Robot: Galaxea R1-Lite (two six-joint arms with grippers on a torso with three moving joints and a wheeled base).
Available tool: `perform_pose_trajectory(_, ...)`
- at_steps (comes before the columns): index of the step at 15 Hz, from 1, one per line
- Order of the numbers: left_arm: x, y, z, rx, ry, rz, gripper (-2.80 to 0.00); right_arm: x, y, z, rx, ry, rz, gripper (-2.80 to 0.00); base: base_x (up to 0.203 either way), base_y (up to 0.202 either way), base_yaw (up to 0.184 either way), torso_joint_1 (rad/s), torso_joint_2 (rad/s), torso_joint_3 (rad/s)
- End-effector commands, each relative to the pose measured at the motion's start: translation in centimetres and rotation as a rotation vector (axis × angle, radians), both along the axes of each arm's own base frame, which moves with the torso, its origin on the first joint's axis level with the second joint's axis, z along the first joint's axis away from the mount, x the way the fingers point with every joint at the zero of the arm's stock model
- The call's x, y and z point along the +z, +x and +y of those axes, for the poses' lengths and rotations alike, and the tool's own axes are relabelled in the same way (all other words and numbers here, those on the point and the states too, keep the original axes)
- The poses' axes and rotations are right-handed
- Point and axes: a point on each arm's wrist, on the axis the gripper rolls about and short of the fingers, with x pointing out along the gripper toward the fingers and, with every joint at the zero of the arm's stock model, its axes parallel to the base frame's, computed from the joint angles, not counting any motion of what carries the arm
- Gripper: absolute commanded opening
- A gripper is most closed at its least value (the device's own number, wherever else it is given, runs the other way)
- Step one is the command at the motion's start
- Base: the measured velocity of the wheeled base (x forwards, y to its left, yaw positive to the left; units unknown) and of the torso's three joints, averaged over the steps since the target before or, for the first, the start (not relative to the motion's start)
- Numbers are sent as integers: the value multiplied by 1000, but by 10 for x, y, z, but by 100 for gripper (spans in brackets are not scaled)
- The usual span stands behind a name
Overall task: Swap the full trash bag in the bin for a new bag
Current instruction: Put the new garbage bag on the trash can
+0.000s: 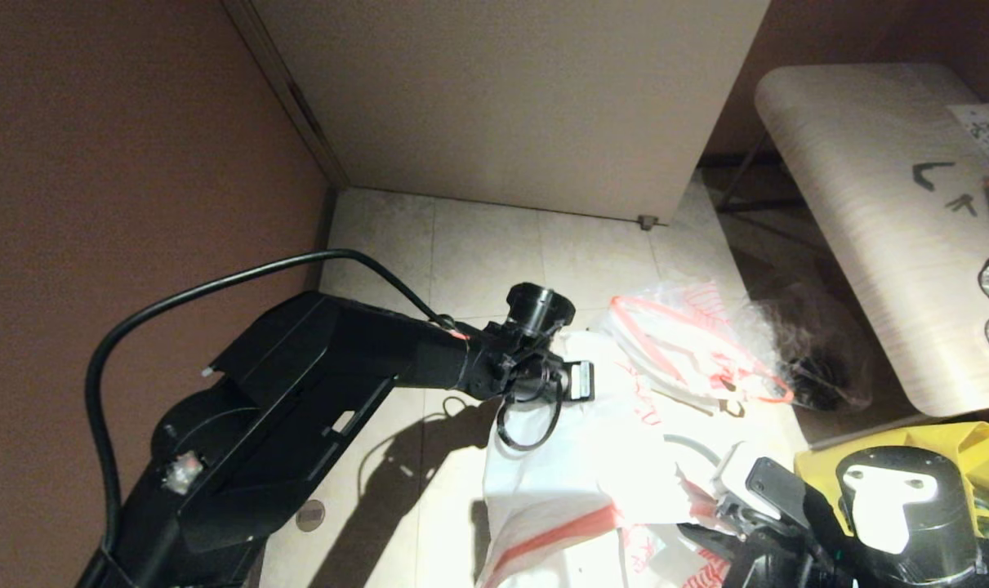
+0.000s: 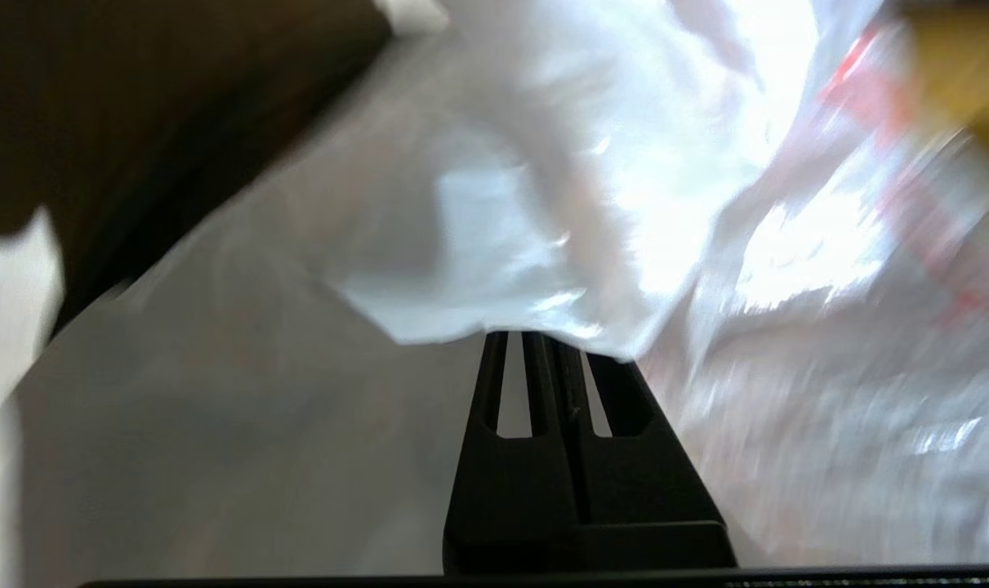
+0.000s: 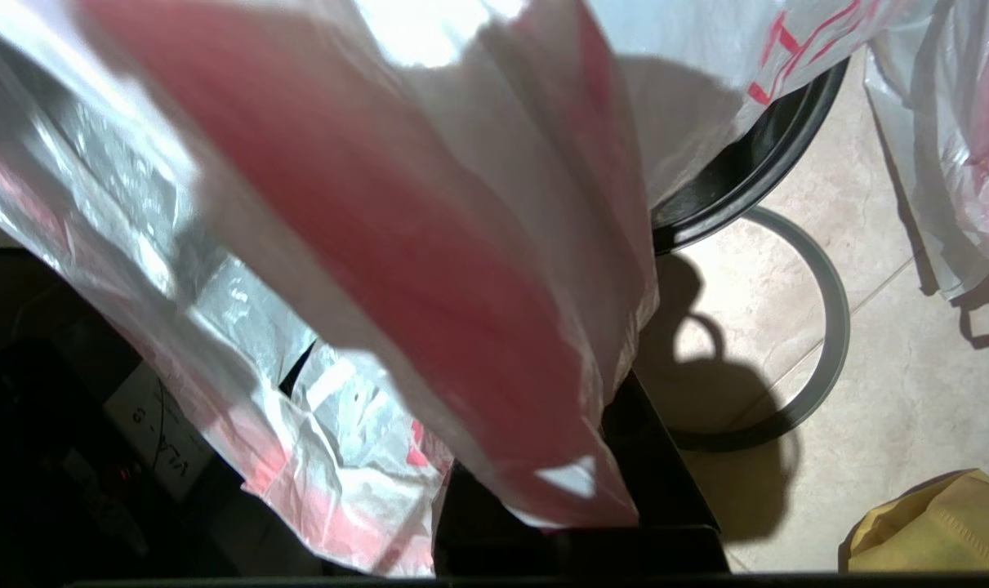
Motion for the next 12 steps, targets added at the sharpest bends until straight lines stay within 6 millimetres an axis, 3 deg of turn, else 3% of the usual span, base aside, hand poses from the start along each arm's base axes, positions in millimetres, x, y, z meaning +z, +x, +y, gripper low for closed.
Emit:
perform_pose_trajectory(1, -3, -19, 13, -23, 49, 47, -280, 7, -1, -2, -4, 21, -26, -280, 0, 0, 0, 0, 0, 0)
perform_pose_trajectory(4, -15, -51, 17, -111, 97, 55, -280, 9, 6, -3, -28, 58, -9, -280, 0, 0, 0, 0, 0, 0)
perform_pose_trajectory(9, -60, -29, -1, -142, 182, 31, -280, 11, 42, 7, -67, 191, 67, -280, 0, 0, 0, 0, 0, 0)
perform_pose_trajectory(12, -76, -10, -11, -114, 234, -5, -280, 6, 63, 5, -77, 227, 106, -280, 0, 0, 0, 0, 0, 0)
